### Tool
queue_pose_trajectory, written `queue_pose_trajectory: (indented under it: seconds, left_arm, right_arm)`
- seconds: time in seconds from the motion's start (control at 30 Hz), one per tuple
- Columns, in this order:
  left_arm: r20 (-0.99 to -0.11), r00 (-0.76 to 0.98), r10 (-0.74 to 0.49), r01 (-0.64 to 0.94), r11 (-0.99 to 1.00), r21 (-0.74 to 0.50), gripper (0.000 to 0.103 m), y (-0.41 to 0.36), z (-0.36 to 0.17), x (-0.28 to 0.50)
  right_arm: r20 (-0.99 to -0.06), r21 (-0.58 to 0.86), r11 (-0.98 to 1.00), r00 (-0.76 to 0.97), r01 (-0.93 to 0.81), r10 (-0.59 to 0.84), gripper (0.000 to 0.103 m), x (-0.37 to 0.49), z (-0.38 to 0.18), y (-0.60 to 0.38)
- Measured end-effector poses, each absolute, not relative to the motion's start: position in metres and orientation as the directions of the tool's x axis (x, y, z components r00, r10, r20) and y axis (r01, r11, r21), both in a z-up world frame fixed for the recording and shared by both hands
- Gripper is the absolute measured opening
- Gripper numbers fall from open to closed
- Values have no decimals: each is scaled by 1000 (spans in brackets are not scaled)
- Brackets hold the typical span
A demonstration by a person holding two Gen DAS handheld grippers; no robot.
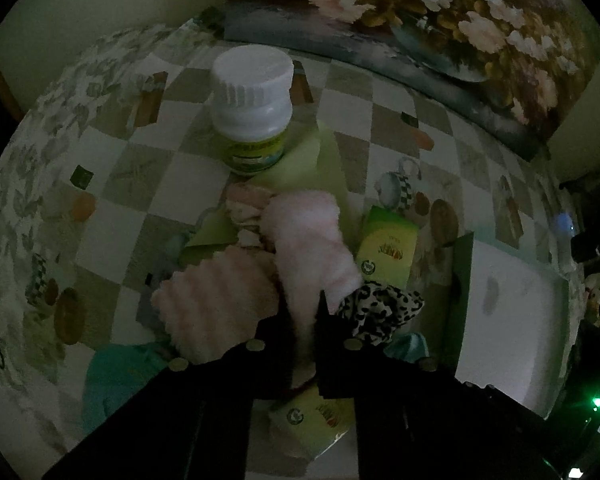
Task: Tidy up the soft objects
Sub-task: 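Grasp the pink towel with the left gripper while the right gripper grasps the blue mask, then lift the pink towel and blue mask and carry both over the white tray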
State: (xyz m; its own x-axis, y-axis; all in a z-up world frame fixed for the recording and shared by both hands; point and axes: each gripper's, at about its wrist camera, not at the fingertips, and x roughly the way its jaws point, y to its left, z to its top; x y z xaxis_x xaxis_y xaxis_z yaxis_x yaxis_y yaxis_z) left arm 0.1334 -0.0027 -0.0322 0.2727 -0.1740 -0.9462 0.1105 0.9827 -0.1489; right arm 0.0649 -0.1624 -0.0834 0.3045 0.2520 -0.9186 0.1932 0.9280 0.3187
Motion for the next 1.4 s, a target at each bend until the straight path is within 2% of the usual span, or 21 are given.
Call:
queue_pose_trajectory:
  seconds: [0.3, 0.43, 0.93, 1.4]
  left_arm:
    - [-939, 296, -173, 74, 985, -158, 7, 6, -25, 134]
    - [-934, 312, -176, 63, 984, -165, 7, 10, -21, 134]
    - [-883, 425, -199, 51, 979, -196, 7, 24, 19, 128]
    - [-770, 581, -264, 103, 962, -252, 7, 33, 85, 107]
  right_arm:
    - [-911, 329, 923, 325, 198, 255, 20, 64, -79, -164]
    - [-899, 344, 920, 349, 190, 264, 17, 67, -71, -164]
    - [-869, 340, 927, 429, 160, 245, 17, 57, -37, -160]
    - [-803, 339, 933, 553, 117, 222, 17, 49, 13, -160]
